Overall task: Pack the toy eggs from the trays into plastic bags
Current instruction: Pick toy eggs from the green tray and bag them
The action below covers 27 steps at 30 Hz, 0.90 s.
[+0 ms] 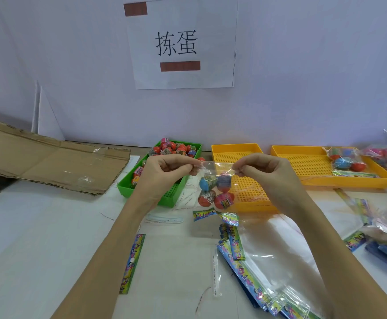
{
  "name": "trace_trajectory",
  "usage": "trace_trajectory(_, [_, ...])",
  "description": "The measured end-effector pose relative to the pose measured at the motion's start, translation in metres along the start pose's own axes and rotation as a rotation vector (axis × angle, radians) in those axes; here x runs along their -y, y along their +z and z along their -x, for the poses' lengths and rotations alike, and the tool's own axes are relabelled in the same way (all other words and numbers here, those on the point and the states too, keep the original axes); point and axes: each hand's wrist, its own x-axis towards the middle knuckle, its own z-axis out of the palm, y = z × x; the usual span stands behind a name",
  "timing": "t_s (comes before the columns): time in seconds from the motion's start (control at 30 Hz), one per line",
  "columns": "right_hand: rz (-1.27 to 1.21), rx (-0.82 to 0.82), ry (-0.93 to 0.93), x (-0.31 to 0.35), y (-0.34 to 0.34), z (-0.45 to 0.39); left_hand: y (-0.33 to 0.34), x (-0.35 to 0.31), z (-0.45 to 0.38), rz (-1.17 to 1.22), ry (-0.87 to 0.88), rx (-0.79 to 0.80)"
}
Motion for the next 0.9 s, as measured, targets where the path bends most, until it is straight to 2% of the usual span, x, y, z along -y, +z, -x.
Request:
trace_trajectory(0.1, [0.011,0.002,0.010,0.000,0.001,-0.001,0.001,-0.001,0.000,0.026,-0.027,-0.018])
trace_trajectory(0.23, [-0.106,-0.003,0.044,0.002,0.005,-0.002,0.006,0.000,-0.002,0.019,-0.058,-0.072])
trace_trajectory(0.37, [0.116,-0.026,0.025,0.002,0.010,0.000,0.008,0.000,-0.003,0.015,-0.052,-0.040])
trace_trajectory(0.43, [0.111,-0.013,0.039,0.003,0.012,0.001,0.005,0.001,-0.003,0.010,-0.062,-0.023])
trace_trajectory(0.57, [-0.023,-0.005,0.028,0.010,0.015,0.001,0.000,0.001,-0.002,0.038,-0.106,0.089])
trace_trajectory(0.7, [-0.069,0.152,-0.012,0.016,0.024,0.003,0.011,-0.009,0.001,-0.081,-0.079,0.224])
trace_trajectory(0.77, [-0.074,0.155,-0.028,0.017,0.032,0.004,0.019,-0.012,0.002,-0.091,-0.108,0.265])
trace_trajectory(0.83, [-0.075,0.062,-0.017,0.016,0.036,0.003,0.022,-0.011,0.001,-0.093,-0.123,0.195])
trace_trajectory(0.9, [-0.050,-0.035,0.060,0.014,0.031,0.000,0.020,-0.009,-0.001,-0.064,-0.127,0.045])
